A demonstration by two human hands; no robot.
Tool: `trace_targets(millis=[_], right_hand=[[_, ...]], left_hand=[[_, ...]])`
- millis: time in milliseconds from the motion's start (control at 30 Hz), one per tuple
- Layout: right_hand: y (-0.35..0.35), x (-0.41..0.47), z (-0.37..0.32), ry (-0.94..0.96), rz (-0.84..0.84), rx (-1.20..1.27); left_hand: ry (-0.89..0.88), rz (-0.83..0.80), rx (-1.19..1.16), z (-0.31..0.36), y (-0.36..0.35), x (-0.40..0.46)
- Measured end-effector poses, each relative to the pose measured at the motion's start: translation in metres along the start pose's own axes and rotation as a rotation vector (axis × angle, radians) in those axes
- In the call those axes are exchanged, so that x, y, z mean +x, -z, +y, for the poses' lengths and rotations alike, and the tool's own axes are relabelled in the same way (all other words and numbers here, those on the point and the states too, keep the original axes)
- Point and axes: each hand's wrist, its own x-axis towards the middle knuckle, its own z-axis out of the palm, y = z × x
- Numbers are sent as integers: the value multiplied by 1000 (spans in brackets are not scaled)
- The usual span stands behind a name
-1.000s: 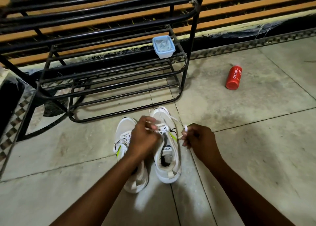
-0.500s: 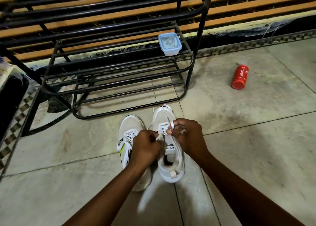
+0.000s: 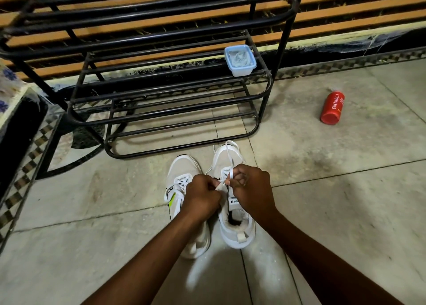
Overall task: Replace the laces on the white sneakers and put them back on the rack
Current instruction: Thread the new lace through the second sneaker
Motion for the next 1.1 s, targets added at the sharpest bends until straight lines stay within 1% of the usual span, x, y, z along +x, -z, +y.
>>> trace_targets(millis=[133, 200, 333, 400, 500, 567, 733, 867, 933, 1033, 1100], right_hand=[[0, -2, -2, 112, -19, -120], [-1, -5, -2, 130, -19, -102], [-1, -4, 5, 72, -4, -37], [-1, -5, 7, 41, -8, -8], [-3, -7, 9, -97, 29, 38], [-3, -8, 10, -161, 26, 66], [1, -8, 13, -146, -31, 228], [4, -14, 22, -139, -26, 264], [8, -20, 25, -95, -12, 274], [10, -26, 37, 131, -21, 146], [8, -30, 48, 193, -49, 70]], left_hand=[[-15, 33, 23, 2, -3, -3], [-7, 41, -11, 5, -4, -6], [38, -18, -147, 2, -3, -3], [43, -32, -124, 0, -2, 3], [39, -4, -104, -2, -2, 8], [35, 29, -96, 0, -3, 8], [-16, 60, -27, 9, -4, 6], [-107, -51, 95, 14, 0, 11], [-96, -112, 114, 15, 2, 11], [-80, -146, 190, 20, 7, 12], [-81, -116, 223, 23, 8, 12]])
